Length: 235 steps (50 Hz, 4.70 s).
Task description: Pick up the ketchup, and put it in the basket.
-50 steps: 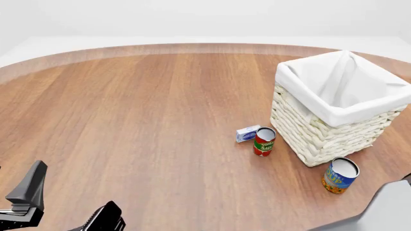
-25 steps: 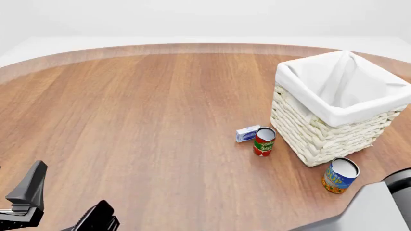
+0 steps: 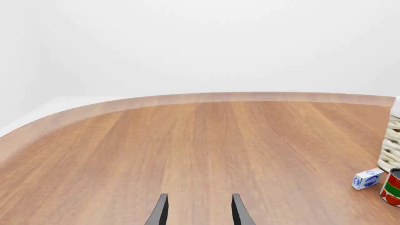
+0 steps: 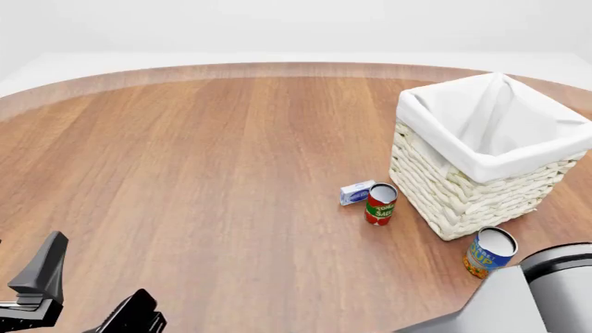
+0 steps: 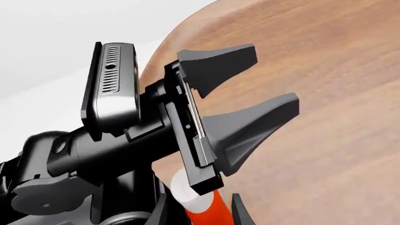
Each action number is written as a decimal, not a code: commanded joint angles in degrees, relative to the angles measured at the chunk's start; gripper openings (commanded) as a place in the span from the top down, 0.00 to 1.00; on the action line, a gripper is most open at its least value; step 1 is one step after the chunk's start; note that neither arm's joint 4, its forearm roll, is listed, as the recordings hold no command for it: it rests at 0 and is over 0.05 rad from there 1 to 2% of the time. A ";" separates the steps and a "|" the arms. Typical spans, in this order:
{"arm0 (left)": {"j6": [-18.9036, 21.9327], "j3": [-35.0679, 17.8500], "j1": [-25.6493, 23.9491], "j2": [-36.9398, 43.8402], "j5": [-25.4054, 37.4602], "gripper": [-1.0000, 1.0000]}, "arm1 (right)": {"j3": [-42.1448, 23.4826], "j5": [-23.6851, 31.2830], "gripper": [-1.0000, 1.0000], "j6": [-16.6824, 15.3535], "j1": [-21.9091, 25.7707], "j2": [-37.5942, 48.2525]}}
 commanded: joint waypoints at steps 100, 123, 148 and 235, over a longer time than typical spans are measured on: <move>0.00 0.00 0.00 0.00 0.00 0.00 | -1.39 -0.40 1.00 0.65 -10.61 -0.10; 0.00 0.00 0.00 0.00 0.00 0.00 | -1.86 -0.14 1.00 -1.17 -16.68 -4.01; 0.00 0.00 0.00 0.00 0.00 0.00 | 2.39 -1.74 1.00 -3.78 -25.33 -14.51; 0.00 0.00 0.00 0.00 0.00 0.00 | 15.22 -4.34 1.00 -7.37 -64.72 -40.98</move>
